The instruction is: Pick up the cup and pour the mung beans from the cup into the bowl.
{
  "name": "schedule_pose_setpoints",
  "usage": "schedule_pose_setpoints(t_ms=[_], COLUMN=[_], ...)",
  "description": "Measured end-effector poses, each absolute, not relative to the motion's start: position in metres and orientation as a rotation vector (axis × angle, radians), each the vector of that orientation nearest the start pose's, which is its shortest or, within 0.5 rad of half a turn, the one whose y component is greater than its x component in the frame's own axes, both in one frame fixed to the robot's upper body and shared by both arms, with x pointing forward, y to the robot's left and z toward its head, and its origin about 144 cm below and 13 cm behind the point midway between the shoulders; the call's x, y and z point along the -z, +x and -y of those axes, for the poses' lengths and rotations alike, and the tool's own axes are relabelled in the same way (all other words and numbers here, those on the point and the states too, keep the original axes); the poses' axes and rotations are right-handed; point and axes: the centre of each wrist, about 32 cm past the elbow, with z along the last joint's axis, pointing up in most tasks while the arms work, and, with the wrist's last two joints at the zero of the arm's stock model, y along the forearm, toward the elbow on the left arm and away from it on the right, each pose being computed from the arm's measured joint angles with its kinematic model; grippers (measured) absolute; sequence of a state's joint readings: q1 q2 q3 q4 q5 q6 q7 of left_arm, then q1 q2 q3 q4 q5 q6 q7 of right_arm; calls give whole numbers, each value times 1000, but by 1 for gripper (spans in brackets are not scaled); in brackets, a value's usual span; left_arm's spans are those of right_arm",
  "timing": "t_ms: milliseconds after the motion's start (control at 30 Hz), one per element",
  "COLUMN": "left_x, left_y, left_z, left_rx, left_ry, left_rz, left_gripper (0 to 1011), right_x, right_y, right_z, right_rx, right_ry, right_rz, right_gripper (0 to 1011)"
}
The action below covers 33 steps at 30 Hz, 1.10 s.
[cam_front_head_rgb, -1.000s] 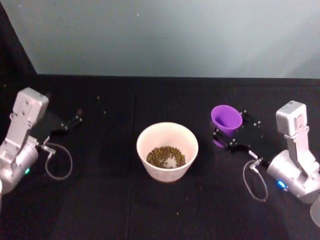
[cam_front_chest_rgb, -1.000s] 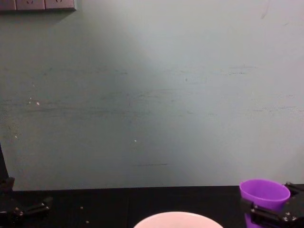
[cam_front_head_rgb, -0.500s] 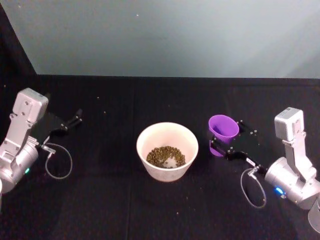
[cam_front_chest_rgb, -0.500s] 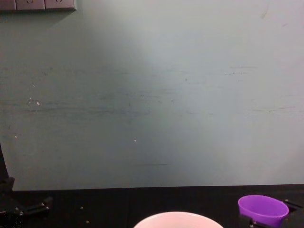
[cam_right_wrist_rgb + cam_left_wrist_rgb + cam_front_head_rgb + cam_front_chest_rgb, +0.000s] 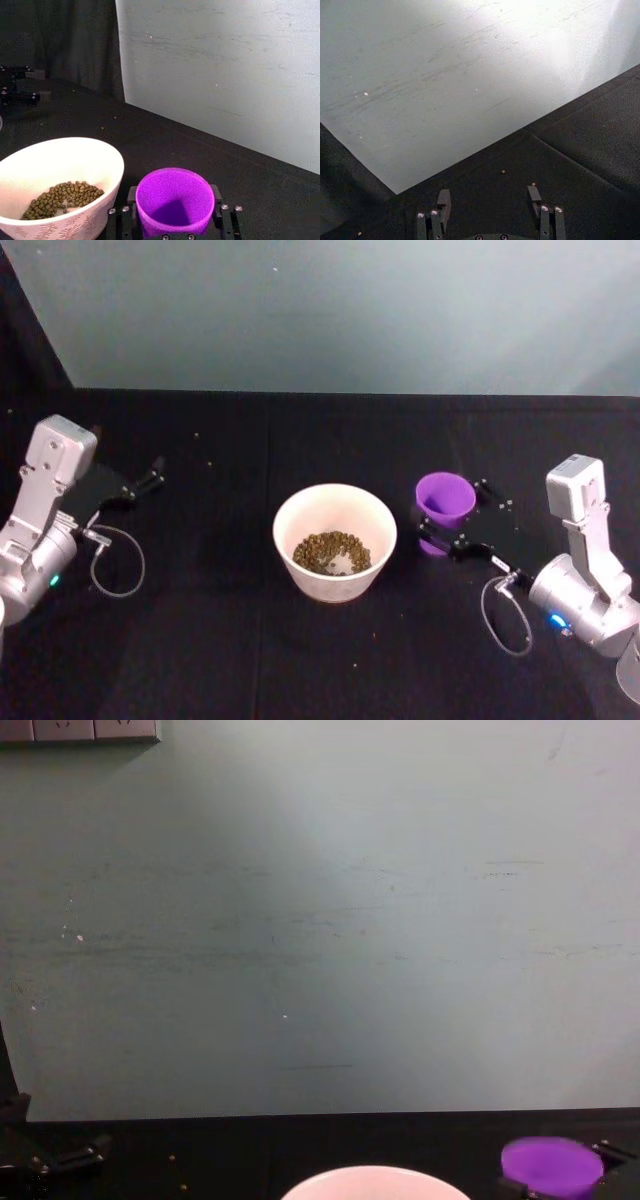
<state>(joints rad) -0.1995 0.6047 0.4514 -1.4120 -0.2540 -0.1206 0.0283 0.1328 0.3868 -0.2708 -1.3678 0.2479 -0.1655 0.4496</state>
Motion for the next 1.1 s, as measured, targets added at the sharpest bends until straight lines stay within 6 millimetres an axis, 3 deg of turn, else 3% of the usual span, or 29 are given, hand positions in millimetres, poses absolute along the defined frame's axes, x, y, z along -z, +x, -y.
schedule_pose_setpoints(t_ms=[233,533,700,833,867,1100], left_x=[-1140,-1140,-1140,-1140,-1140,-1140], left_y=[489,489,489,489,489,489], left_z=[-310,-310,-310,-310,-310,-310], left_rx=[-1248,-1248,-1248,-1248,-1248,-1248], left_ry=[304,304,304,304,304,304], left_rz=[285,285,285,285,285,285], left_gripper=[1000,1000,1000,1000,1000,1000], right_x=[-1119,-1152,-1167,-1165,-1159,-1140], right_y=[485,474,463,458,455,457], right_z=[285,280,281,284,285,291], right_rx=[924,962,1087,1204,1298,1443], right_ry=[-126,-37,-18,-32,-50,-89], right_rz=[108,174,174,174,185,210], right_gripper=[1002,1003,1003,1003,1003,1003])
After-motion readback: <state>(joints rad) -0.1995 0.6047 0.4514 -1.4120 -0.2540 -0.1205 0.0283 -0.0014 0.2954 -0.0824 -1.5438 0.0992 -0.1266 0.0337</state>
